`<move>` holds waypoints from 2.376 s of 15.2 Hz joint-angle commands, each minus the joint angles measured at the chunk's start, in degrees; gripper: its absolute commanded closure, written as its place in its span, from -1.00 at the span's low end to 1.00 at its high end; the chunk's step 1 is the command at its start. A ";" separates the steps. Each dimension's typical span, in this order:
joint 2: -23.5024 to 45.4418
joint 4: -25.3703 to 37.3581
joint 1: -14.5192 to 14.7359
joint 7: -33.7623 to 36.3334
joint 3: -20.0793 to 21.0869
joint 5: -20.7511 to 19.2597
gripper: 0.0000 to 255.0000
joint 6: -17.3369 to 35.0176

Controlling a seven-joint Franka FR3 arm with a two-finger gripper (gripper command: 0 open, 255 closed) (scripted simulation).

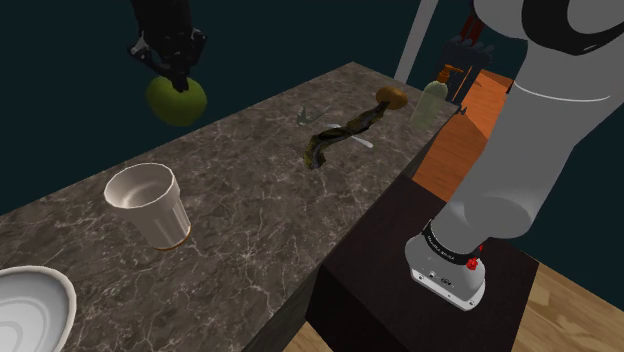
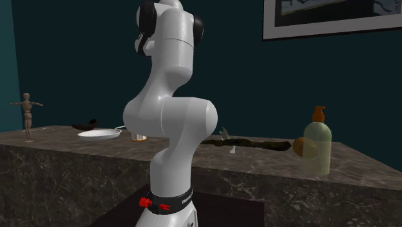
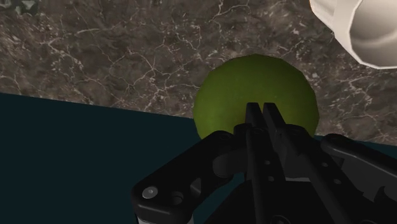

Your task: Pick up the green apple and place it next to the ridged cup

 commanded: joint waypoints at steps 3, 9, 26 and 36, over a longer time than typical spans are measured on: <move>-0.46 -3.81 -0.43 0.22 -0.13 0.13 1.00 3.46; -0.49 -8.45 -0.73 0.81 -0.31 -0.11 1.00 8.03; 2.19 -18.34 -0.66 3.59 -1.14 -2.86 1.00 19.97; 4.34 -21.21 -0.26 5.27 -1.81 -4.87 1.00 24.56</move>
